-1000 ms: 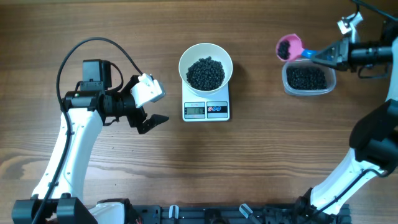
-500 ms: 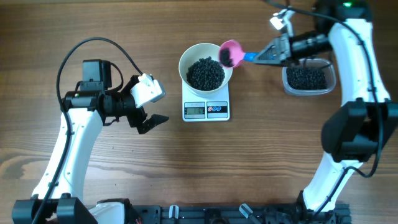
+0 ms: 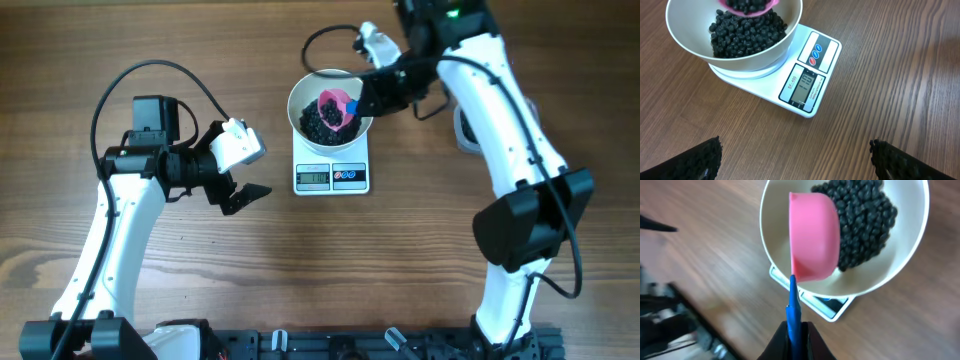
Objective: Scoop item into bowl and weigh 150g on scale
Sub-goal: 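Carry the scoopful to the bowl and tip beans in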
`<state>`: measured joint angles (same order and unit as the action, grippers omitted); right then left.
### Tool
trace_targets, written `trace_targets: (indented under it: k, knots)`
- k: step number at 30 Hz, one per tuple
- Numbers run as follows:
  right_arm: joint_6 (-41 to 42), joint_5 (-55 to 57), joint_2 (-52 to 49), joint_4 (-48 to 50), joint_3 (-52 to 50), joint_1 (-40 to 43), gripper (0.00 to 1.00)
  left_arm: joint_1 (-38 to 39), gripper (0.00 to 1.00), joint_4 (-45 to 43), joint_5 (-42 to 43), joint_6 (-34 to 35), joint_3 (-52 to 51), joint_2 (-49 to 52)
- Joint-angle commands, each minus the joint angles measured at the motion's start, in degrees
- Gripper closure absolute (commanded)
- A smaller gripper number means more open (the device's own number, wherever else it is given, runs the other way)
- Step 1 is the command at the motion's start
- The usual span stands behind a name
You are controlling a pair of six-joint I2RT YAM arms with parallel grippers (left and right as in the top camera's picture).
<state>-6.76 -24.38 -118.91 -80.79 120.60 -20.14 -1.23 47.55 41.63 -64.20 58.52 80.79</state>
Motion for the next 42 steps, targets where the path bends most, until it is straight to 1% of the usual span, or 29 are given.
trace_targets:
  k: [1, 7, 10, 12, 15, 16, 21, 29, 34, 38, 42]
  knots:
    - [2.38, 12.15, 1.55, 1.49, 1.33, -2.56, 0.96, -0.15, 0.0, 0.02, 0.26, 0.35, 0.33, 0.24]
    - [2.01, 24.57, 1.55, 4.33, 1.33, -6.25, 0.96, -0.15, 0.0, 0.02, 0.26, 0.35, 0.33, 0.24]
    - [-0.11, 27.82, 1.55, 6.6, 1.33, -8.02, 0.96, -0.15, 0.0, 0.02, 0.26, 0.35, 0.33, 0.24]
    - [-1.97, 28.02, 1.55, 7.61, 1.33, -8.87, 0.96, -0.15, 0.0, 0.02, 0.26, 0.35, 0.33, 0.24]
    - [-2.45, 30.21, 1.49, 7.74, 1.33, -10.16, 0.96, -0.15, 0.0, 0.02, 0.26, 0.35, 0.33, 0.24]
    - [-3.56, 33.22, 1.49, 7.67, 1.27, -11.32, 0.96, -0.15, 0.0, 0.02, 0.26, 0.35, 0.33, 0.24]
    - [-3.8, 41.79, 1.49, 7.1, 1.27, -14.36, 0.96, -0.15, 0.0, 0.02, 0.26, 0.35, 0.33, 0.24]
    - [-3.74, 41.9, 1.49, 6.93, 1.27, -15.1, 0.96, -0.15, 0.0, 0.02, 0.26, 0.35, 0.33, 0.24]
    - [-3.58, 37.4, 2.78, 7.13, 1.29, -14.64, 0.96, -0.15, 0.0, 0.02, 0.26, 0.35, 0.33, 0.24]
    - [-3.52, 35.8, 6.58, 7.3, 1.29, -12.74, 0.96, -0.15, 0.0, 0.02, 0.26, 0.35, 0.33, 0.24]
    - [0.04, 29.44, 11.63, 7.21, 1.29, -7.1, 0.96, -0.15, 0.0, 0.02, 0.26, 0.35, 0.33, 0.24]
